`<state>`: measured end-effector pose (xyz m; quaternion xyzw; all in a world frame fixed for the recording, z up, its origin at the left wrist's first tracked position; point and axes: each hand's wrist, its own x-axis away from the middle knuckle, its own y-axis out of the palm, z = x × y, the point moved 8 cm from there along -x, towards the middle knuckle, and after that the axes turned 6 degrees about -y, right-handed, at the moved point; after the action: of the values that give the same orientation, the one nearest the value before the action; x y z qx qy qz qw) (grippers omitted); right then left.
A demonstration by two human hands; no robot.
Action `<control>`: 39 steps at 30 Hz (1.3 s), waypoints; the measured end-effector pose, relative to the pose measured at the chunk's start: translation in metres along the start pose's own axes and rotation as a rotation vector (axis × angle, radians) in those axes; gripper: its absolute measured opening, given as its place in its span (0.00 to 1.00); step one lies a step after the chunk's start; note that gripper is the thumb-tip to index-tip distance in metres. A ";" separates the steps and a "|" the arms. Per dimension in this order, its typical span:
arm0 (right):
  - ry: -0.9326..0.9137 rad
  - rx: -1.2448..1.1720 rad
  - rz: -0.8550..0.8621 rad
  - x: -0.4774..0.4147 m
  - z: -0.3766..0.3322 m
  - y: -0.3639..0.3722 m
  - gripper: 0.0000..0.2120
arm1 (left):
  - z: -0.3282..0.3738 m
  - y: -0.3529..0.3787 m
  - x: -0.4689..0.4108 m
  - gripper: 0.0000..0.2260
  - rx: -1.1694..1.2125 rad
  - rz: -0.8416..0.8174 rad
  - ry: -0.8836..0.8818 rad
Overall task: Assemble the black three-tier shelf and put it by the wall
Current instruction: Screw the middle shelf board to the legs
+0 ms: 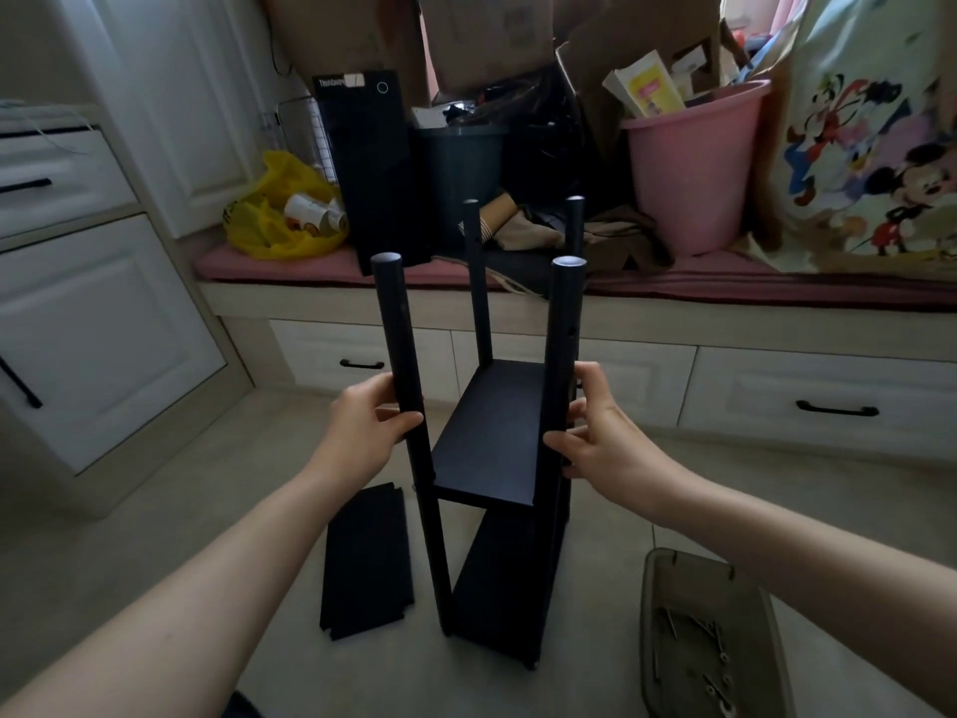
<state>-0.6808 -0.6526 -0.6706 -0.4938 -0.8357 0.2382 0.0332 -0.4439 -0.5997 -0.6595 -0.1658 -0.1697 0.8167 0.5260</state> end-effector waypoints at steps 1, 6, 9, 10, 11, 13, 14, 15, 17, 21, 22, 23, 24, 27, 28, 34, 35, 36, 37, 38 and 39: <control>-0.003 0.001 -0.005 0.000 0.000 0.001 0.25 | -0.004 0.001 0.000 0.14 -0.018 0.000 -0.012; -0.023 0.051 -0.044 0.004 0.004 0.004 0.25 | -0.013 0.004 0.002 0.13 -0.113 0.000 -0.011; -0.022 0.042 -0.041 0.003 0.006 0.002 0.21 | -0.011 0.004 0.004 0.12 -0.189 0.043 0.009; -0.019 0.035 -0.042 0.003 0.007 0.001 0.19 | -0.011 0.003 0.005 0.10 -0.255 0.077 -0.004; -0.015 0.032 -0.047 0.002 0.008 0.000 0.17 | -0.014 0.003 0.006 0.06 -0.327 0.097 -0.048; -0.014 0.045 -0.065 0.002 0.009 0.000 0.14 | -0.035 0.014 0.013 0.10 -0.427 0.020 -0.273; -0.014 0.054 -0.075 0.001 0.010 0.000 0.13 | -0.050 0.028 0.023 0.13 -0.443 -0.102 -0.419; -0.012 0.058 -0.083 0.000 0.011 0.000 0.13 | -0.062 0.046 0.036 0.14 -0.434 -0.240 -0.537; -0.011 0.058 -0.090 0.000 0.011 0.000 0.13 | -0.076 0.079 0.054 0.15 -0.349 -0.419 -0.623; -0.028 0.071 -0.094 0.000 0.011 0.002 0.14 | -0.099 0.131 0.073 0.20 0.102 -0.434 -0.777; -0.032 0.073 -0.090 -0.001 0.011 0.002 0.14 | -0.106 0.144 0.078 0.22 0.269 -0.400 -0.844; -0.036 0.076 -0.088 -0.001 0.011 0.002 0.14 | -0.112 0.156 0.083 0.23 0.420 -0.357 -0.894; -0.040 0.080 -0.088 -0.001 0.010 0.002 0.15 | -0.116 0.165 0.087 0.24 0.545 -0.311 -0.917; -0.056 0.103 -0.092 -0.001 0.010 0.002 0.17 | -0.118 0.180 0.085 0.19 0.737 -0.186 -0.860; -0.065 0.114 -0.092 0.000 0.010 0.002 0.17 | -0.117 0.181 0.082 0.17 0.769 -0.158 -0.830; -0.121 0.172 -0.090 -0.002 0.009 0.002 0.15 | -0.110 0.189 0.074 0.14 0.850 -0.216 -0.672; -0.121 0.173 -0.089 -0.002 0.009 0.001 0.16 | -0.111 0.190 0.075 0.15 0.859 -0.221 -0.649; -0.120 0.169 -0.090 -0.002 0.009 0.002 0.16 | -0.112 0.191 0.075 0.16 0.872 -0.218 -0.631; -0.118 0.163 -0.093 -0.002 0.009 0.002 0.17 | -0.114 0.191 0.074 0.16 0.883 -0.212 -0.616; -0.118 0.155 -0.097 -0.002 0.009 0.002 0.17 | -0.116 0.192 0.073 0.17 0.889 -0.205 -0.603; -0.121 0.150 -0.099 -0.002 0.009 0.002 0.17 | -0.117 0.193 0.072 0.17 0.892 -0.200 -0.590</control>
<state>-0.6810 -0.6564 -0.6790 -0.4329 -0.8392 0.3276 0.0315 -0.5746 -0.5970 -0.8571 0.3267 0.0379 0.7672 0.5506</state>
